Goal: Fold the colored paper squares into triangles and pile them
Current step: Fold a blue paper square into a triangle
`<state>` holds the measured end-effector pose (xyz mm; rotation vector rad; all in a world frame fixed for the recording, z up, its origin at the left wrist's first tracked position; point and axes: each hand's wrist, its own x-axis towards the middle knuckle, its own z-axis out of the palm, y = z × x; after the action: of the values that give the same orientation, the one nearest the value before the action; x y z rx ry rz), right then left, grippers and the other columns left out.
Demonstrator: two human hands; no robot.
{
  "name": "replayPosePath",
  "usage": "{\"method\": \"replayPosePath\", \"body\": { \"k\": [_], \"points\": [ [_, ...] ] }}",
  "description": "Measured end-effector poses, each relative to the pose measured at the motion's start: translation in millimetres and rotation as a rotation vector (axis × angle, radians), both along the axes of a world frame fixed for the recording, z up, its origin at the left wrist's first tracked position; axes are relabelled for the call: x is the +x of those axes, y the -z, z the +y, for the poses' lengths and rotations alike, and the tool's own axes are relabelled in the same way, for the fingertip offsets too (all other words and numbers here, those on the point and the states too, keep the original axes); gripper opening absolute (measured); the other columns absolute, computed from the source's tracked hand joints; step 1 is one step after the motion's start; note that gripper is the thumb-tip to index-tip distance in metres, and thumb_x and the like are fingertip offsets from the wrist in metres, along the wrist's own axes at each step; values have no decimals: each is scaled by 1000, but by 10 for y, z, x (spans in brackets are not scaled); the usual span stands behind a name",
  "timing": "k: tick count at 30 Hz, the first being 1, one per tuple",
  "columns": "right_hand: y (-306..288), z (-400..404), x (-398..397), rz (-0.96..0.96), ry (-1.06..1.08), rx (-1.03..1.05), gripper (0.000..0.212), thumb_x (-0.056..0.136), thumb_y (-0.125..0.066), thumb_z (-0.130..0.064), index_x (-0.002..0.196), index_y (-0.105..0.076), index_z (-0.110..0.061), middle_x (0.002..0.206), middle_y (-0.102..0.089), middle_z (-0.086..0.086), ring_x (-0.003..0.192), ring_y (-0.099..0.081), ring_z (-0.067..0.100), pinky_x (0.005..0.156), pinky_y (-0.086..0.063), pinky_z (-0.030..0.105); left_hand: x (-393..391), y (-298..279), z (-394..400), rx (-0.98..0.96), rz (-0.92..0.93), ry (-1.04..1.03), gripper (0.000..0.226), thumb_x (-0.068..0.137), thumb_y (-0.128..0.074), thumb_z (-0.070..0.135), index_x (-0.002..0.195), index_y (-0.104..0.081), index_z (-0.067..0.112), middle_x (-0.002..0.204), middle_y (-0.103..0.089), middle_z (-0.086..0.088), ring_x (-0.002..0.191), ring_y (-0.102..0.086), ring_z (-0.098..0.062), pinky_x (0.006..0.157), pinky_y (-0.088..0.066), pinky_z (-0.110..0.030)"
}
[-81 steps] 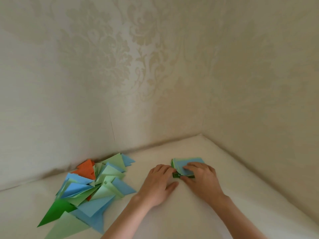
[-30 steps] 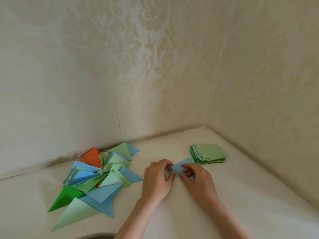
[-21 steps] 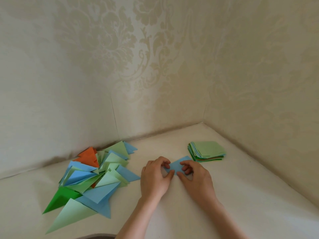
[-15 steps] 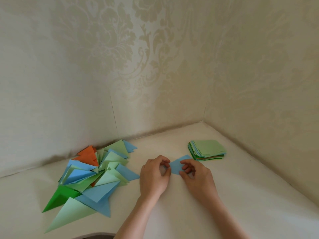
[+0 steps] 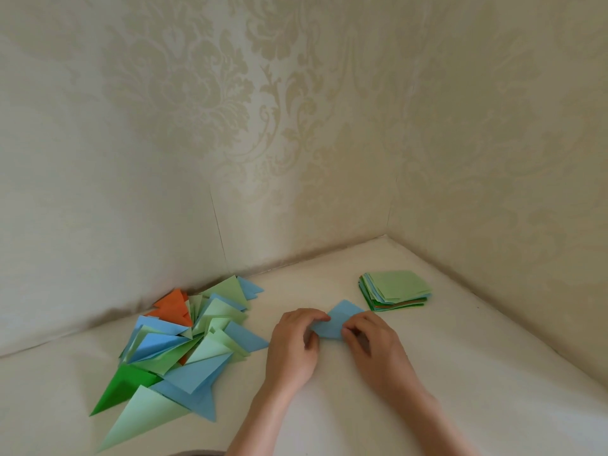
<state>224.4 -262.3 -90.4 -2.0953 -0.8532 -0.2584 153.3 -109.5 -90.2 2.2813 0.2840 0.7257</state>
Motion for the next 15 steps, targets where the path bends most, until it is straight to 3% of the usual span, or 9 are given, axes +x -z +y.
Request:
{"method": "replayPosePath", "body": {
  "k": [6,11,15],
  "points": [
    [14,3,15,-13,2,9,5,87,-64,-17,84,-63,-20,88,-53,-12,86,-52,6,78,-38,13,14,20,1,32,10,-8,37,75,-64,-7,90,-73,26,96,-63,24,97,-52,-1,85,-33,-2],
    [17,-15,10,38,33,43,13,85,-65,-14,92,-63,-24,92,-58,-18,85,-53,-5,76,-38,5,-2,18,0,24,-16,-20,23,75,-75,5,83,-74,26,79,-59,29,88,-55,-2,79,-36,-2],
    [-7,-1,-23,36,-12,32,13,82,-58,-24,85,-70,-22,95,-61,-16,87,-58,-3,80,-41,7,-37,-21,-20,-121,-20,-16,33,78,-76,11,80,-66,43,76,-61,22,80,-60,1,74,-40,-5]
  ]
}}
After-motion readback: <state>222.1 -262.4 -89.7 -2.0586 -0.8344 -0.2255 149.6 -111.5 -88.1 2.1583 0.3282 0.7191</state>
